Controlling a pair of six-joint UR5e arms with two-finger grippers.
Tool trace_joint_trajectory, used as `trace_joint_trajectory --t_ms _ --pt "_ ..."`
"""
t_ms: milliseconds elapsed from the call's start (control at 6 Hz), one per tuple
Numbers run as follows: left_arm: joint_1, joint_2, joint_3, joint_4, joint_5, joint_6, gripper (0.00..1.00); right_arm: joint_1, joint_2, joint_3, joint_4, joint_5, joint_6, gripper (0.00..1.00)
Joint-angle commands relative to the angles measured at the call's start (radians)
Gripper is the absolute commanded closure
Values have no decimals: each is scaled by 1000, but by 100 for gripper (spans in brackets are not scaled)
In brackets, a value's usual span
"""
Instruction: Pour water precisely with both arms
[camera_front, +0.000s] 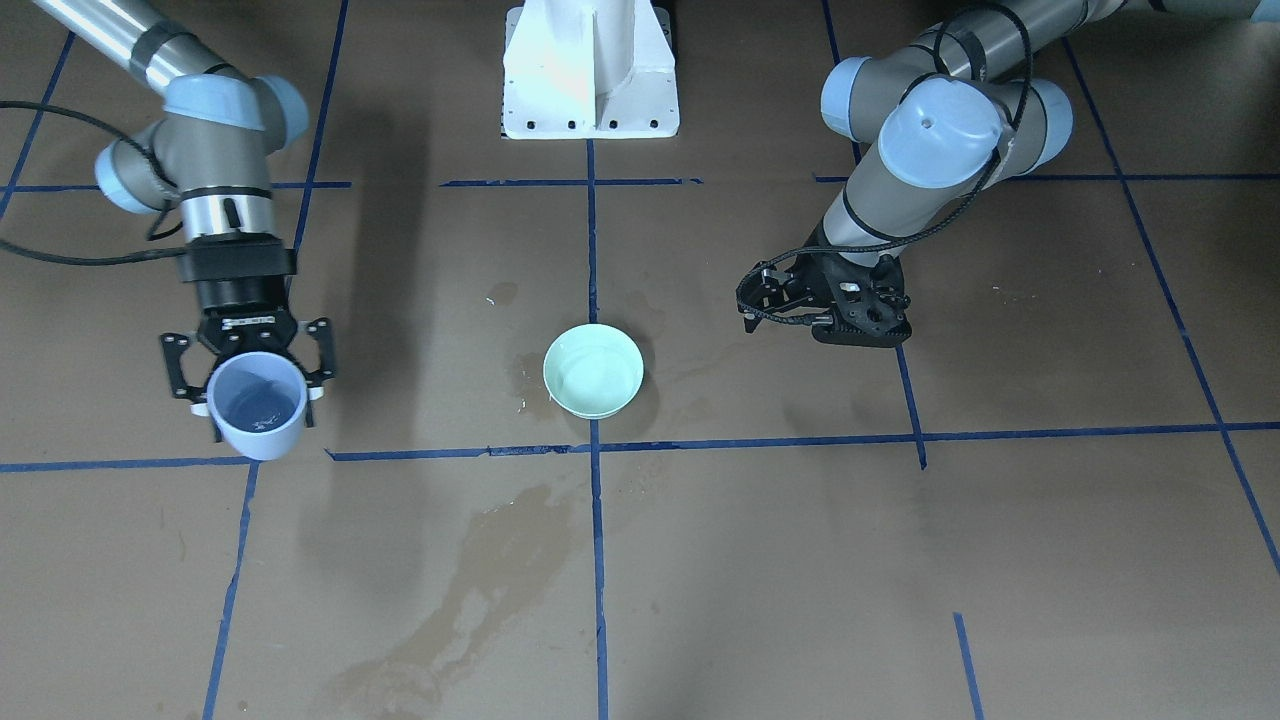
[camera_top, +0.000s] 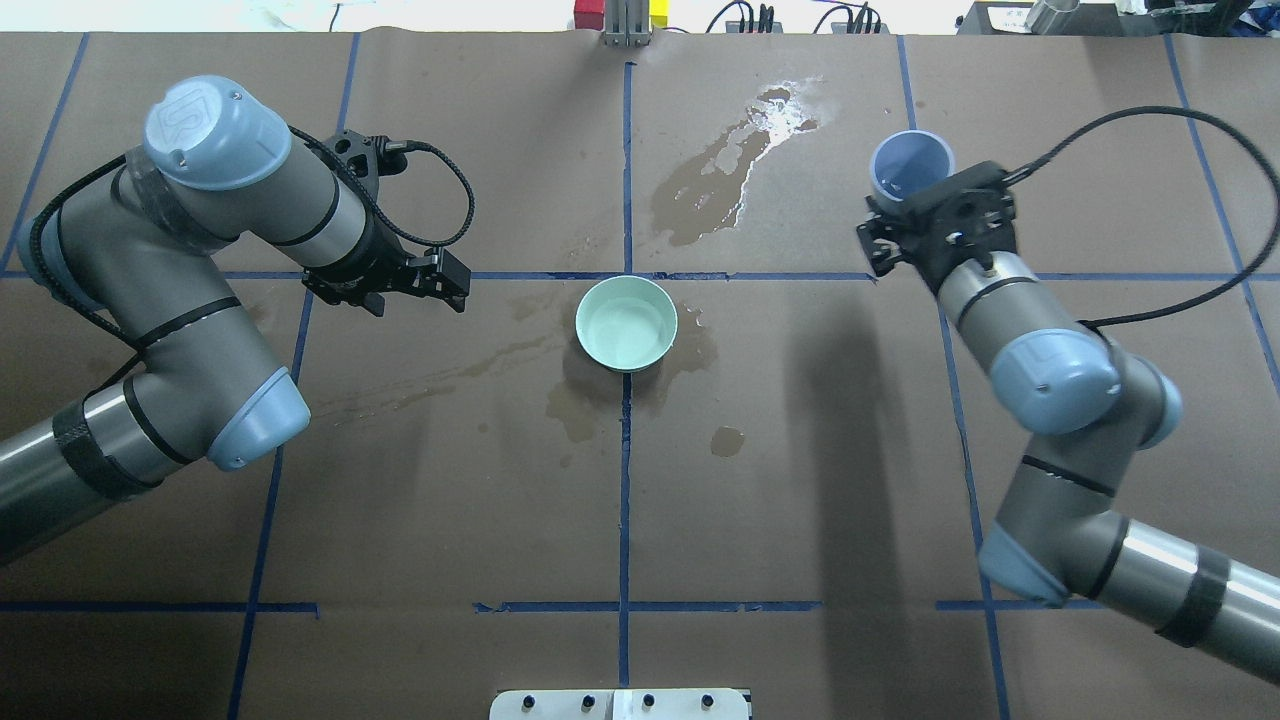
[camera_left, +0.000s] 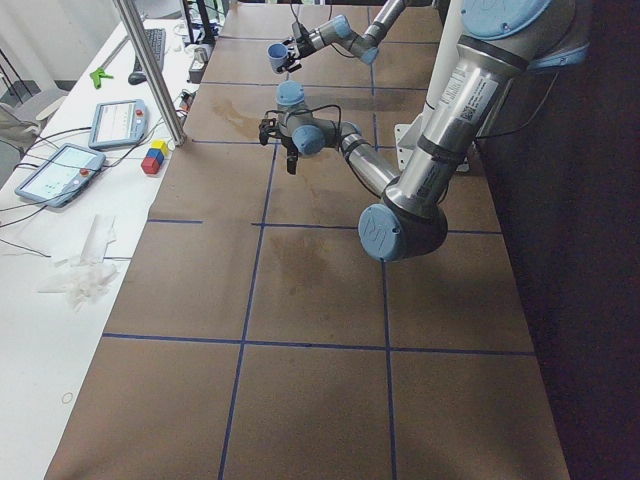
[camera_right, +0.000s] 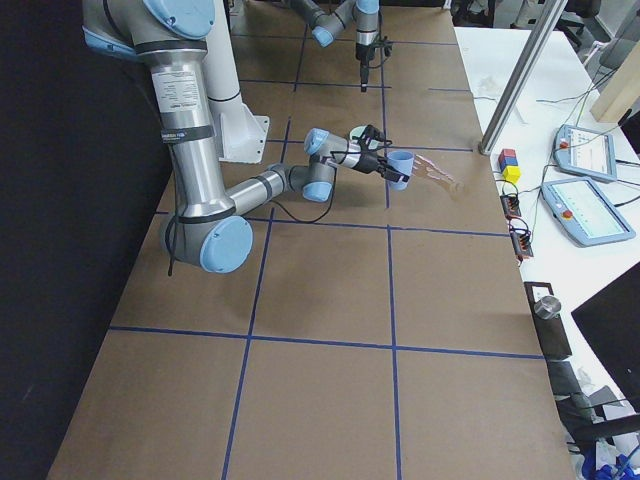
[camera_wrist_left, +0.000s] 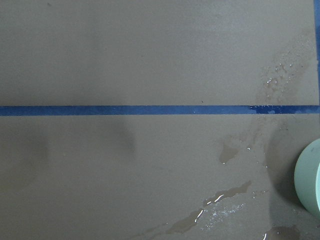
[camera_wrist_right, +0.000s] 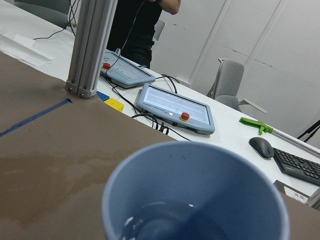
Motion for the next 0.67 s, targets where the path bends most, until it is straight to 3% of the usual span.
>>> trace_joint_trajectory --t_ms 0,500 --pt "0 -1 0 0 0 -5 0 -88 92 -2 -131 -101 15 97" --pt "0 -1 0 -2 0 -5 0 -195 227 -14 -414 -244 63 97"
